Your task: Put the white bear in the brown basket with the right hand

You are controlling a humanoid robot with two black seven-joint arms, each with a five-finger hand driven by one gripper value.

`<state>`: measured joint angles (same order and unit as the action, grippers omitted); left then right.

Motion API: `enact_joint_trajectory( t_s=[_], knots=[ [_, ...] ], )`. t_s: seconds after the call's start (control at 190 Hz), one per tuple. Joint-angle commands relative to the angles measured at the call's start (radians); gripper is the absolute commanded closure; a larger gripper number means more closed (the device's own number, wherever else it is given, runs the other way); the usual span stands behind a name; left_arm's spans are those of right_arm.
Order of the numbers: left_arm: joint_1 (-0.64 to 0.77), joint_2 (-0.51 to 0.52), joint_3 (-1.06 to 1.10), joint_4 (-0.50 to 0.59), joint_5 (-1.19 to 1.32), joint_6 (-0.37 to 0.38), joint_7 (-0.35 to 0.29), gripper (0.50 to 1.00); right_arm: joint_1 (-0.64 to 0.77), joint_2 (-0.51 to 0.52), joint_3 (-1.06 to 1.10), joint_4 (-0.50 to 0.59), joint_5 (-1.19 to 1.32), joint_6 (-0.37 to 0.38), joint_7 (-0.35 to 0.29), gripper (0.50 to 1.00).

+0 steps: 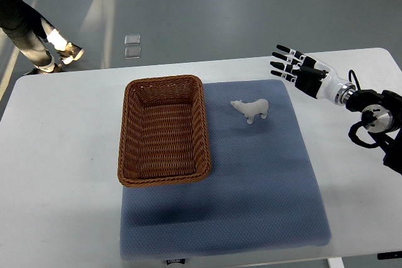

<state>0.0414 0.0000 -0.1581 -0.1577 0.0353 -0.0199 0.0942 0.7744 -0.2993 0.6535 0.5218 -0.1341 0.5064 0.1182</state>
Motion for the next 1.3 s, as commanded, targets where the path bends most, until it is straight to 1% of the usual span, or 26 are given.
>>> enact_joint_trajectory(
  t_s=[0.0, 0.575, 0.923, 1.034, 1.161, 1.293],
  knots=[
    [0.0, 0.0, -0.001, 0.001, 0.0, 0.001, -0.001, 0.5, 0.0, 0.0, 0.0, 0.001, -0.001, 0.0, 0.0, 0.568],
    [-0.002, 0.0, -0.001, 0.001, 0.0, 0.008, -0.001, 0.5, 0.009, -0.004, -0.009, 0.006, -0.005, 0.014, 0.003, 0.568],
    [-0.002, 0.0, 0.0, 0.001, 0.0, 0.008, -0.001, 0.5, 0.009, -0.015, -0.009, 0.006, -0.081, 0.035, 0.006, 0.568],
    [-0.002, 0.0, 0.0, 0.001, 0.0, 0.008, -0.001, 0.5, 0.013, -0.014, -0.009, 0.006, -0.147, 0.035, 0.008, 0.568],
    [-0.002, 0.0, 0.0, 0.001, 0.0, 0.006, -0.001, 0.5, 0.023, -0.017, -0.006, 0.006, -0.32, 0.024, 0.012, 0.568],
    [-0.002, 0.0, -0.001, 0.001, 0.0, 0.008, -0.001, 0.5, 0.039, -0.031, -0.008, 0.007, -0.45, 0.027, 0.064, 0.568]
  ],
)
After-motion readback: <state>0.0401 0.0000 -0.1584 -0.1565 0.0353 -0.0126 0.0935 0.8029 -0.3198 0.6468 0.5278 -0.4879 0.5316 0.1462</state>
